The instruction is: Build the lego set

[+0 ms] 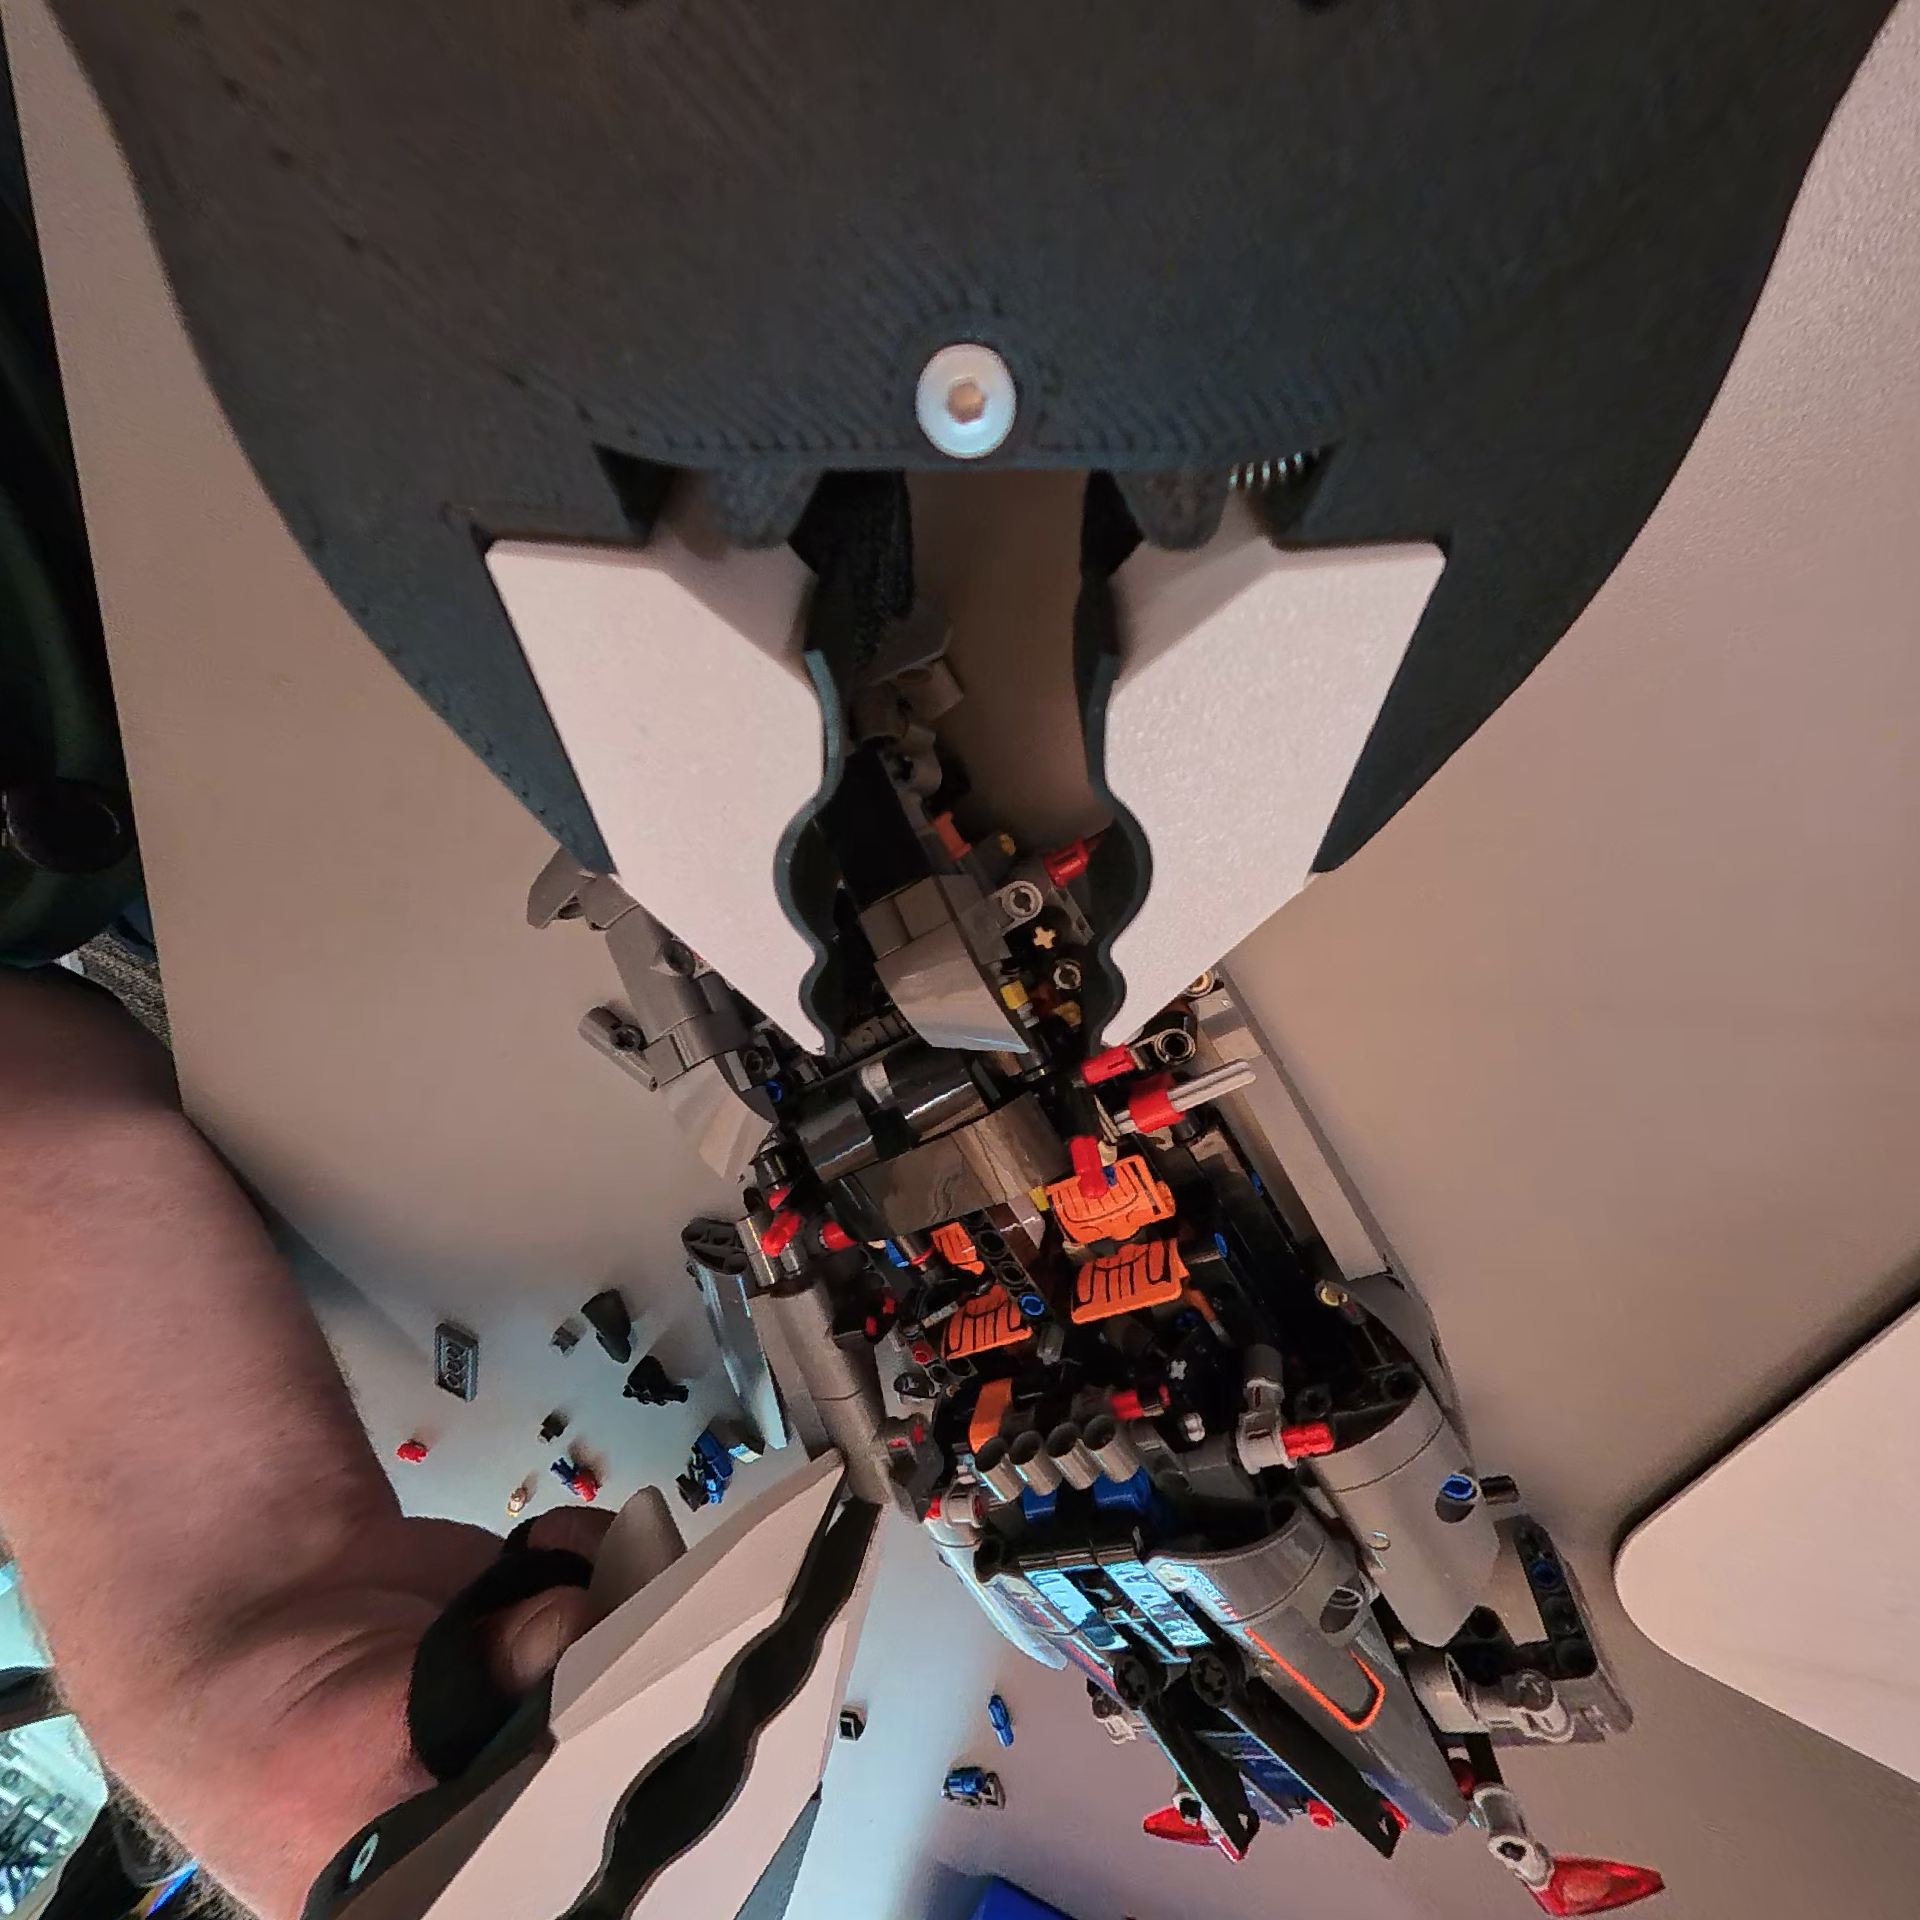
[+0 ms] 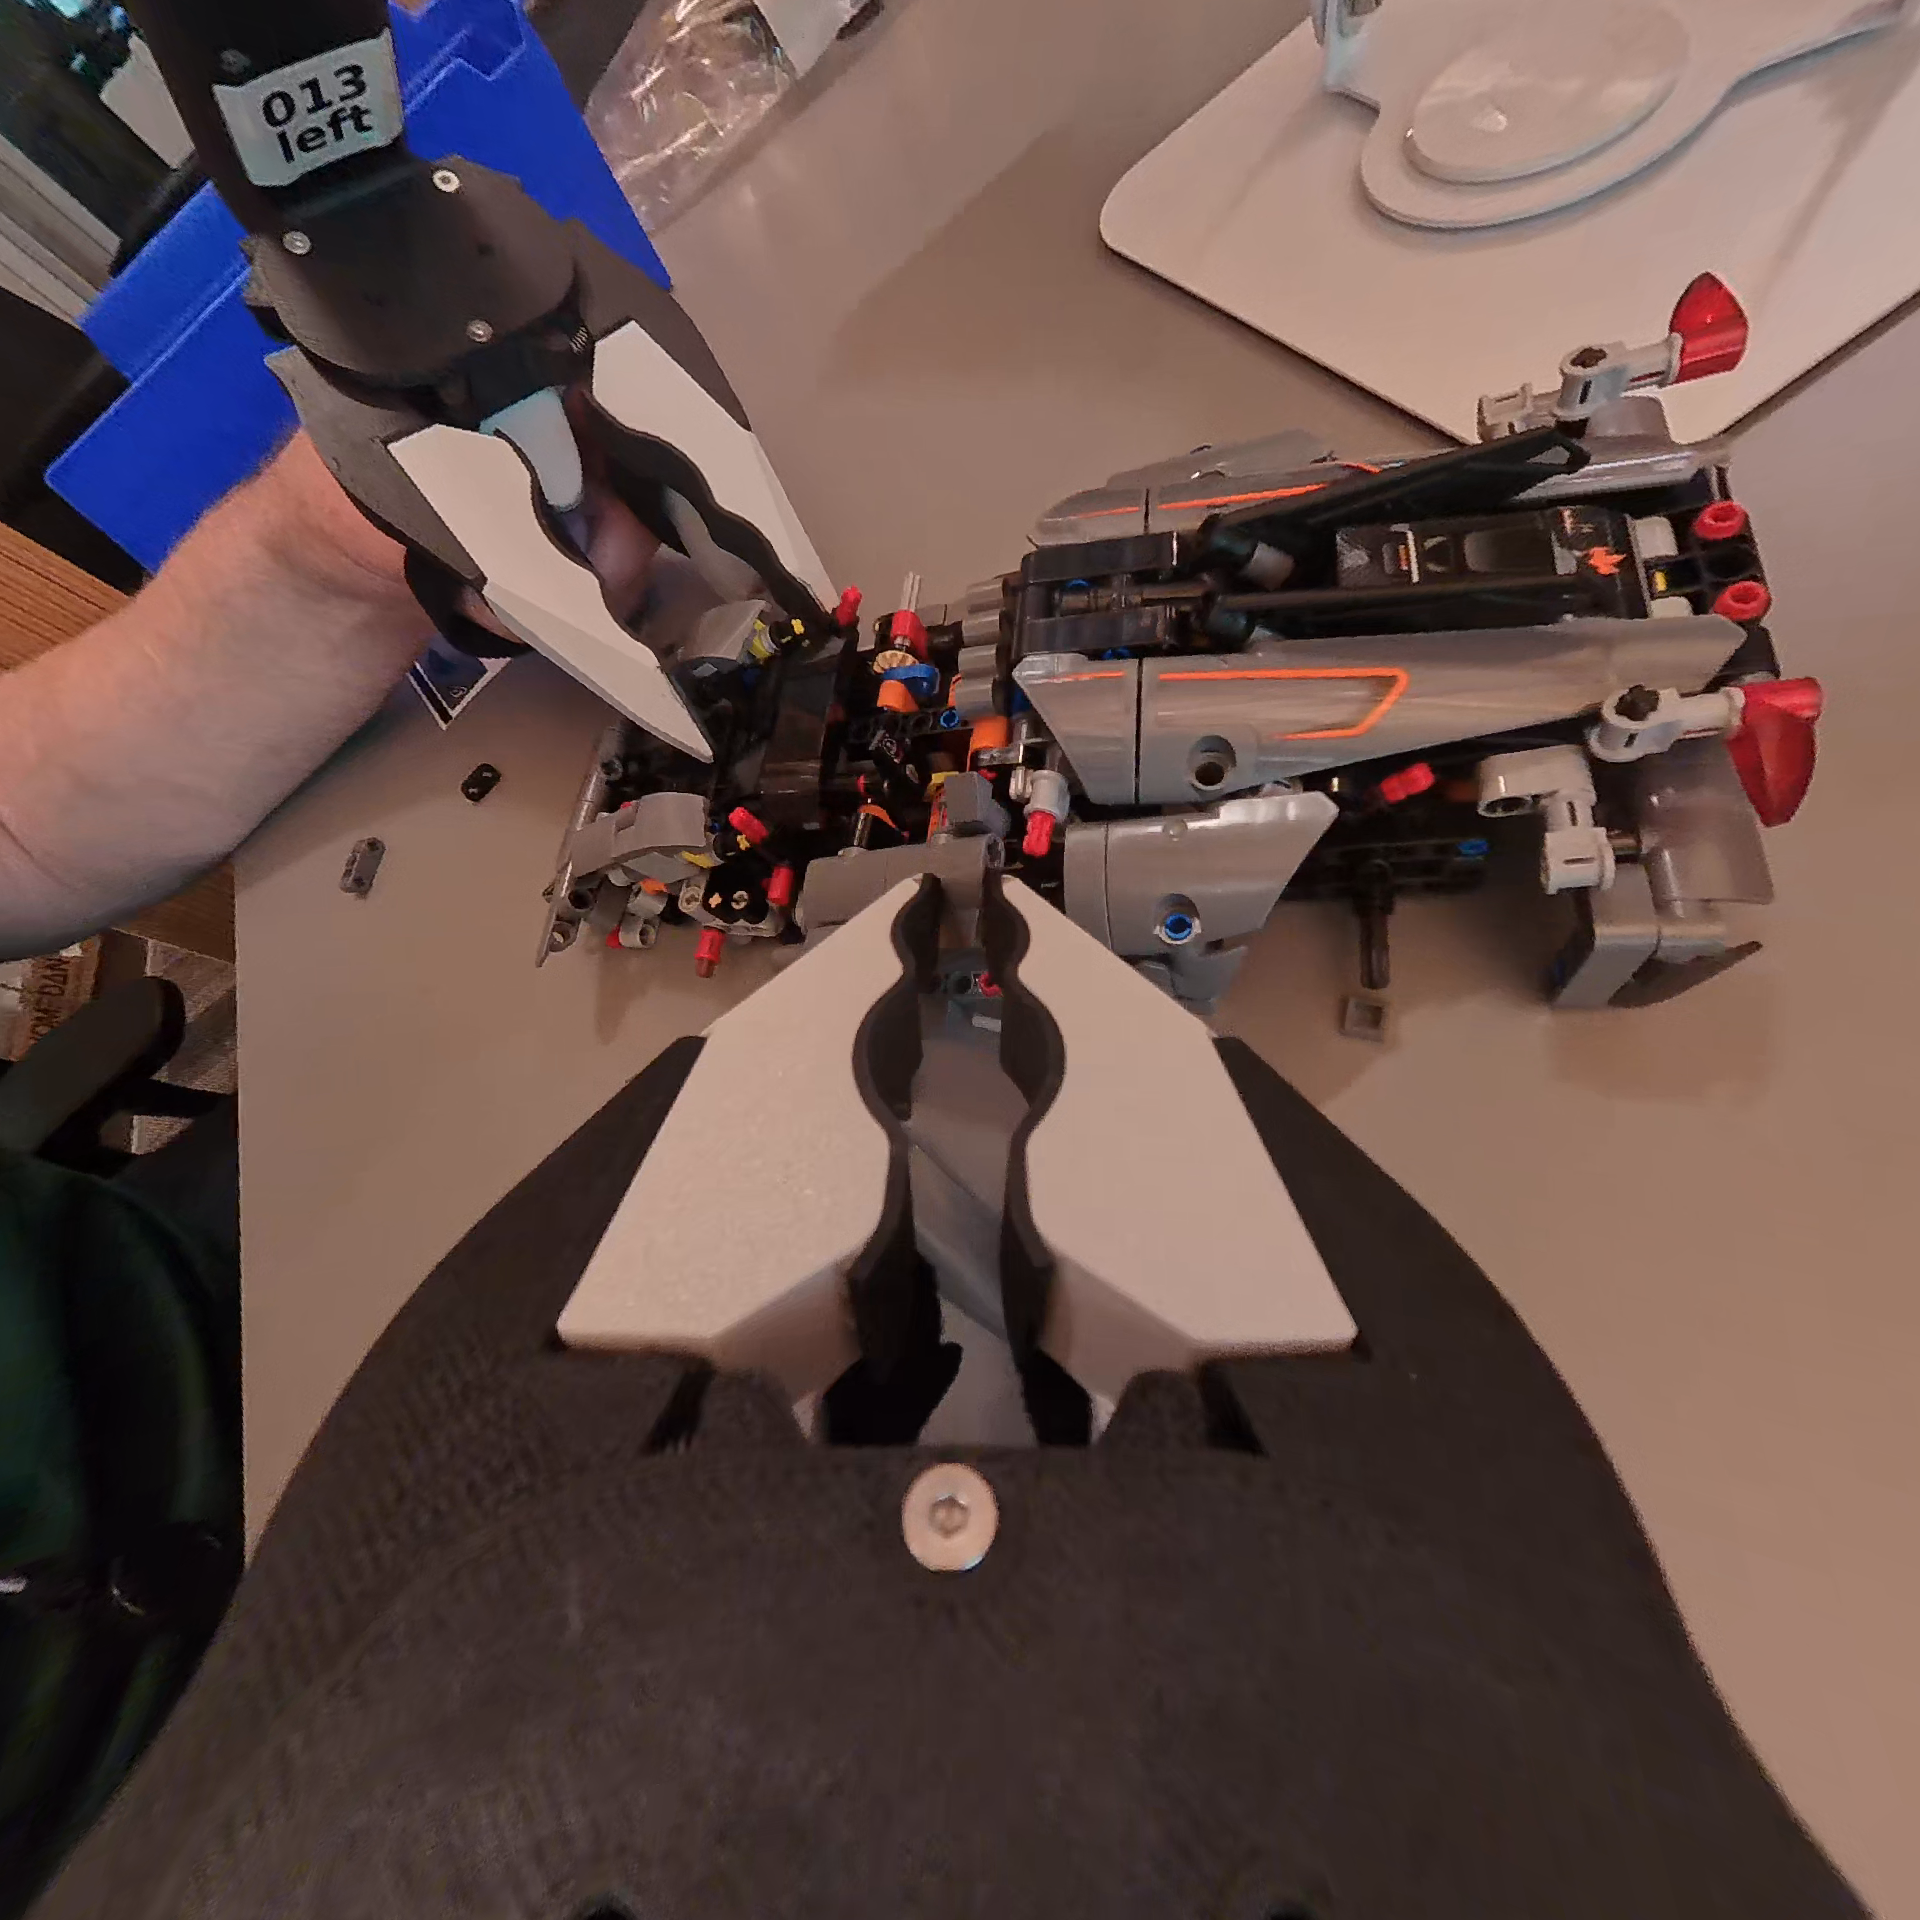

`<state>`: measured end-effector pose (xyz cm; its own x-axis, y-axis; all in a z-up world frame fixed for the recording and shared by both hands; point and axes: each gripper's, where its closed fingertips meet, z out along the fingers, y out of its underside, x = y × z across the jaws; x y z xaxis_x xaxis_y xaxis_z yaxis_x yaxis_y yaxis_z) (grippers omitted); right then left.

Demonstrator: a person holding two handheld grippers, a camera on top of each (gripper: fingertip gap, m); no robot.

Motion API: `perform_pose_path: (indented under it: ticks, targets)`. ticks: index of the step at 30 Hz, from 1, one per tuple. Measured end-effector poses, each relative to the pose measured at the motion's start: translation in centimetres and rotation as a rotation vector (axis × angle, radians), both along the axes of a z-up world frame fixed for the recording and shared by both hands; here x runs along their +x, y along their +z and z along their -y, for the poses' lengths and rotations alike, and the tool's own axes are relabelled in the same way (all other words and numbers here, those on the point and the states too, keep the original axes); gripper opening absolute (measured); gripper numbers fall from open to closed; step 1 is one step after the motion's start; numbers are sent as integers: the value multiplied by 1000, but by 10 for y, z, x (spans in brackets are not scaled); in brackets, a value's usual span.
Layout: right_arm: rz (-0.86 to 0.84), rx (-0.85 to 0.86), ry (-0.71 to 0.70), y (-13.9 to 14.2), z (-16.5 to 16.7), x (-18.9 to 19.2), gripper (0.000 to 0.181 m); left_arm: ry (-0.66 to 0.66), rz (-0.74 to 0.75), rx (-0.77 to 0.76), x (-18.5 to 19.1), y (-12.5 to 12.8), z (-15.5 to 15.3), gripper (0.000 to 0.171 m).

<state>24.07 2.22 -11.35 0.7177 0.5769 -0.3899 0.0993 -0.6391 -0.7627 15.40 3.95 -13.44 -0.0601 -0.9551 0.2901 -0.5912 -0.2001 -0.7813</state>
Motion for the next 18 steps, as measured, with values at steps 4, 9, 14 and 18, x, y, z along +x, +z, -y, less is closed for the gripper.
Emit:
perform_pose_path:
  ticks: [4,9,14,18]
  targets:
    - [53,-19,-24,-8,-2,4,7,0,1,-2,0,0,0,43]
    - [51,-25,-29,-8,-2,4,6,-1,2,-4,0,0,-1,43]
    - [46,1,-13,-3,-1,2,5,-6,0,-4,-1,0,-1,43]
    - [64,-6,-18,-5,-1,2,5,-8,0,-7,-2,0,-1,42]
